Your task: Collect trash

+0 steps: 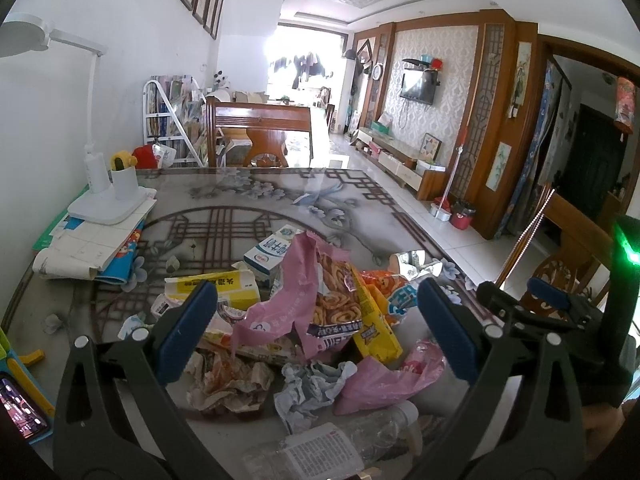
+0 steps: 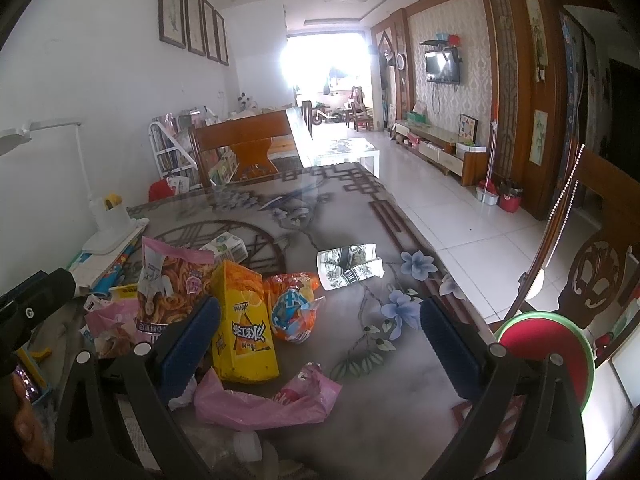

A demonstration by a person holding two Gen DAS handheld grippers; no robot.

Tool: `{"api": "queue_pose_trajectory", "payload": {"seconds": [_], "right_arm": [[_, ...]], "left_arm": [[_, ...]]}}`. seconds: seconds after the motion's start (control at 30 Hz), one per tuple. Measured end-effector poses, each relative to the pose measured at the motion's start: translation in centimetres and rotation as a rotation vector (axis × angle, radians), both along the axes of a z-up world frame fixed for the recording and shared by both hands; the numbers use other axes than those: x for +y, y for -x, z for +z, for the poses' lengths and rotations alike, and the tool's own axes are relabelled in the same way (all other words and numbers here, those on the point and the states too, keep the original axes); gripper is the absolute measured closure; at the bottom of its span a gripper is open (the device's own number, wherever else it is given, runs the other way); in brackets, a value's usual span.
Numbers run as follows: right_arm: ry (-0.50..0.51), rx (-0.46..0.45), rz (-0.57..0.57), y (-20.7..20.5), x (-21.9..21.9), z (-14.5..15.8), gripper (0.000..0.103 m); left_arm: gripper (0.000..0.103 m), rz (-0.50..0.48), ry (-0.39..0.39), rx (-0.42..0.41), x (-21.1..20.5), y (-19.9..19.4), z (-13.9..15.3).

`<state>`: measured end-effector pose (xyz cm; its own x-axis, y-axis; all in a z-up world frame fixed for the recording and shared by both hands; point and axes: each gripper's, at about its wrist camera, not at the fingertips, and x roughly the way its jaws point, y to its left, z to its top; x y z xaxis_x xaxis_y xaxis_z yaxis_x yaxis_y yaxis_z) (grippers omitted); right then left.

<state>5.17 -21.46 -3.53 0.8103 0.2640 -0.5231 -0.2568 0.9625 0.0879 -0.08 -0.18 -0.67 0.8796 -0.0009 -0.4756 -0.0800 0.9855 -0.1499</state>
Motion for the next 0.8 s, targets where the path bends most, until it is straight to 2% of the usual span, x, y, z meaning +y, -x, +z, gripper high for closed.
{"api": "queue_pose_trajectory", "payload": {"seconds": [0.2,0.23,0.3,0.8], "right_arm": [[-0.002,0.004,0.001,0.0,-0.05,0.14,0.007],[-0.047,-0.026,-0.063,0.29,-0.04,0.18,0.007],[-0.002,0.005,0.0,0.3,-0.07,-0.02,0.007],[0.0,0.013,-0.002,0.31,-0.16,-0.19,0.007]], "left_arm": [[0.005,-0.001,-0.002,0.001,-0.03,-0.05,-0.03],[0.005,-0.002,-0.003,0.002,-0.1,0.02,-0.18],[0.005,-0.001,-0.003,0.002,-0.13,0.07,-0.32],[0.005,-0.005,0.004,0.007,-0.21,0.06,-0.68]]}}
